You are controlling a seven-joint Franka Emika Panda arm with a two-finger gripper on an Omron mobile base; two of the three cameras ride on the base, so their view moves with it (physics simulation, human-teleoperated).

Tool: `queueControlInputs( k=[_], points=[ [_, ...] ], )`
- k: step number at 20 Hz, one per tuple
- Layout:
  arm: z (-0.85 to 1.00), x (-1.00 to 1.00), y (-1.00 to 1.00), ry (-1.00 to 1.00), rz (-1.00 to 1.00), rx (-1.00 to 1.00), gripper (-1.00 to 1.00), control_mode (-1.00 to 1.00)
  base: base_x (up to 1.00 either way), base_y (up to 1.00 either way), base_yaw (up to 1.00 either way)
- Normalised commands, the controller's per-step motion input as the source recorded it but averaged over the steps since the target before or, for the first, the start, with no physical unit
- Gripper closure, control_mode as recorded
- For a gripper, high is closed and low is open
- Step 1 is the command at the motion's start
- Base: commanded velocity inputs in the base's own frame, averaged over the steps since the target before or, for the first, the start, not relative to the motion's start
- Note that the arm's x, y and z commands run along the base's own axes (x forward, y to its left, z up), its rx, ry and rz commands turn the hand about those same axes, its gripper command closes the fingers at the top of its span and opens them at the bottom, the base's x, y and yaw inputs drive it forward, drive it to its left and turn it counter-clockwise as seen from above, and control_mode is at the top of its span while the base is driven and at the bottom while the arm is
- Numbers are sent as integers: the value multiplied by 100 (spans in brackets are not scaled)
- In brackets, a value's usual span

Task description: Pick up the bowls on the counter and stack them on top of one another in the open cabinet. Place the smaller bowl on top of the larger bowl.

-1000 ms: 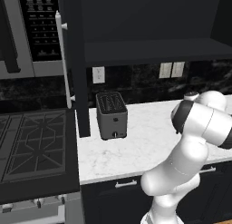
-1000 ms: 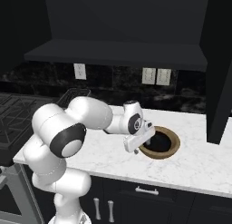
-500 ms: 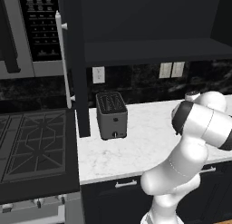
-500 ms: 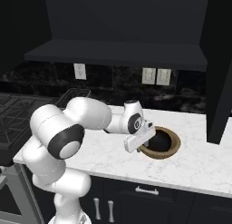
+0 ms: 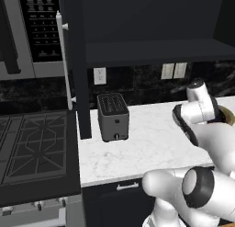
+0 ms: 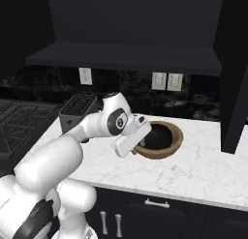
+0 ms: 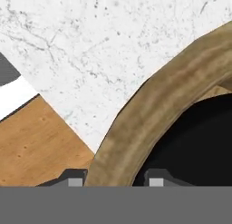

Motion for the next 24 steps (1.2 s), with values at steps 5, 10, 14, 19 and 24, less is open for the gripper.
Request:
queueControlInputs(
  k=[5, 10, 14, 19, 24],
  points=[
    [100, -93, 72, -9, 10, -3, 100, -100, 0, 0, 0],
    [100, -54, 64, -2, 7, 0, 100, -100, 0, 0, 0],
    [100, -15, 40, -1, 3, 0, 100, -100, 0, 0, 0],
    [100, -13, 31, -3, 0, 0, 100, -100, 0, 0, 0],
    [100, -10, 9, -9, 3, 0, 100, -100, 0, 0, 0]
  ],
)
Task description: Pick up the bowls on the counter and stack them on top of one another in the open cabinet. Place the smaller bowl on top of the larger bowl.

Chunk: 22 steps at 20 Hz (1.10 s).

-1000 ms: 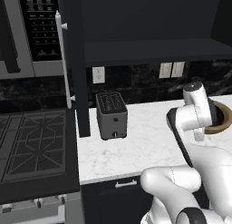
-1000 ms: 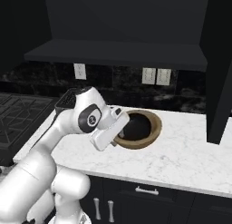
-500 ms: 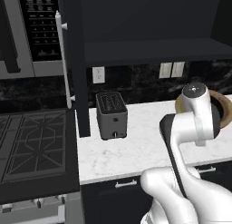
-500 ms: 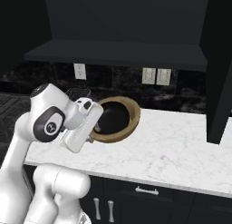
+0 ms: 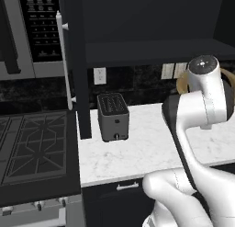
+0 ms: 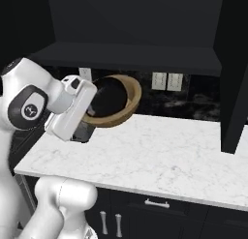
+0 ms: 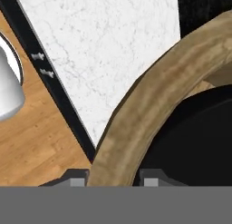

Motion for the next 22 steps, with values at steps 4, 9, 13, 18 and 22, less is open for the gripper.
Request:
queueControlInputs(
  k=[4, 9, 13, 18, 22],
  points=[
    [100, -12, 0, -12, 4, 2, 100, -100, 0, 0, 0],
    [100, 26, 0, -10, 4, 1, 100, -100, 0, 0, 0],
    [37, 94, 9, 2, 4, 1, 100, -100, 0, 0, 0],
    [-6, 100, 4, 17, 1, 0, 100, -100, 0, 0, 0],
    [-3, 100, -4, 17, 2, 0, 100, -100, 0, 0, 0]
  ],
)
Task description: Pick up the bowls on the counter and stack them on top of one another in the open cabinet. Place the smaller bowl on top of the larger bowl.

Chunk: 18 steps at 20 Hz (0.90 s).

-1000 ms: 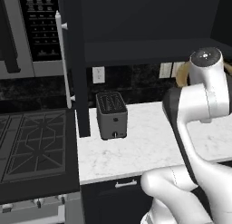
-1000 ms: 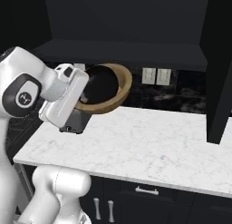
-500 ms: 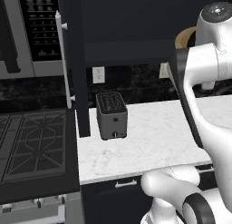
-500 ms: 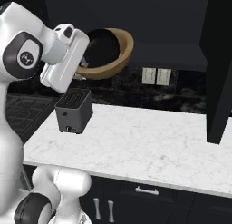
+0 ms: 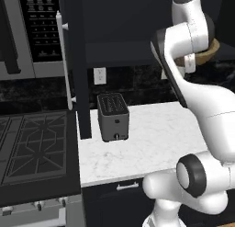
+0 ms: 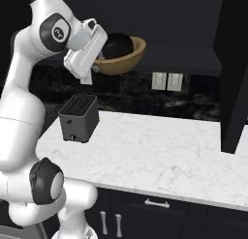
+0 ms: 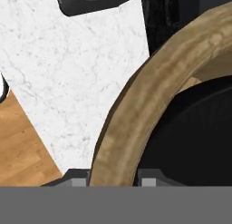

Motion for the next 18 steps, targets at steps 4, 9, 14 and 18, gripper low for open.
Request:
queueControlInputs(
  k=[4, 9, 14, 18],
  points=[
    [0, 100, -24, 14, 7, 3, 100, -100, 0, 0, 0],
    [0, 100, -35, 15, 11, 5, 100, -100, 0, 0, 0],
    [0, 100, -23, 5, 11, 1, 100, -100, 0, 0, 0],
    [0, 94, -3, -3, 9, -2, -100, -100, 0, 0, 0]
  ],
)
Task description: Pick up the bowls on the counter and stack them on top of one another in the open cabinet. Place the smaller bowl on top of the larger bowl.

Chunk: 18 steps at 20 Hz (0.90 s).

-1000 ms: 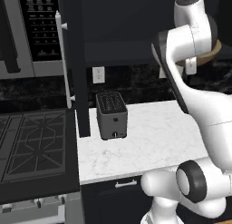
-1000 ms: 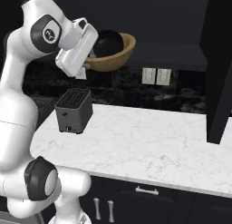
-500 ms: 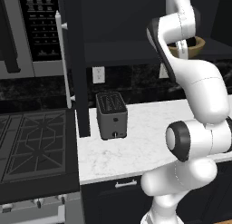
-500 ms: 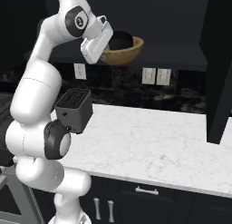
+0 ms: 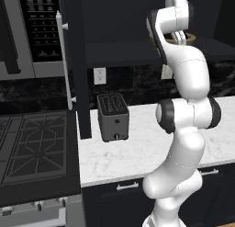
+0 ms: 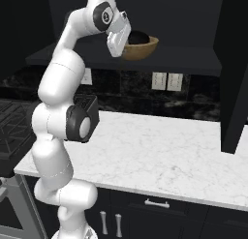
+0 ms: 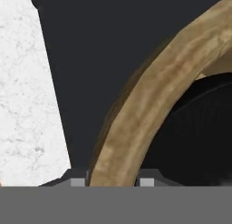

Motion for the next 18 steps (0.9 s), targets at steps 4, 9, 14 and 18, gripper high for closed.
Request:
queueControlInputs(
  k=[4, 9, 14, 18],
  points=[
    [0, 29, 0, -19, 1, -7, -100, -100, 0, 0, 0],
    [-4, -86, 6, -48, 2, -14, -100, -100, 0, 0, 0],
    [-18, -100, 12, -51, 2, -16, -100, -100, 0, 0, 0],
    [-88, -100, 1, -17, 4, -15, -100, -100, 0, 0, 0]
  ],
)
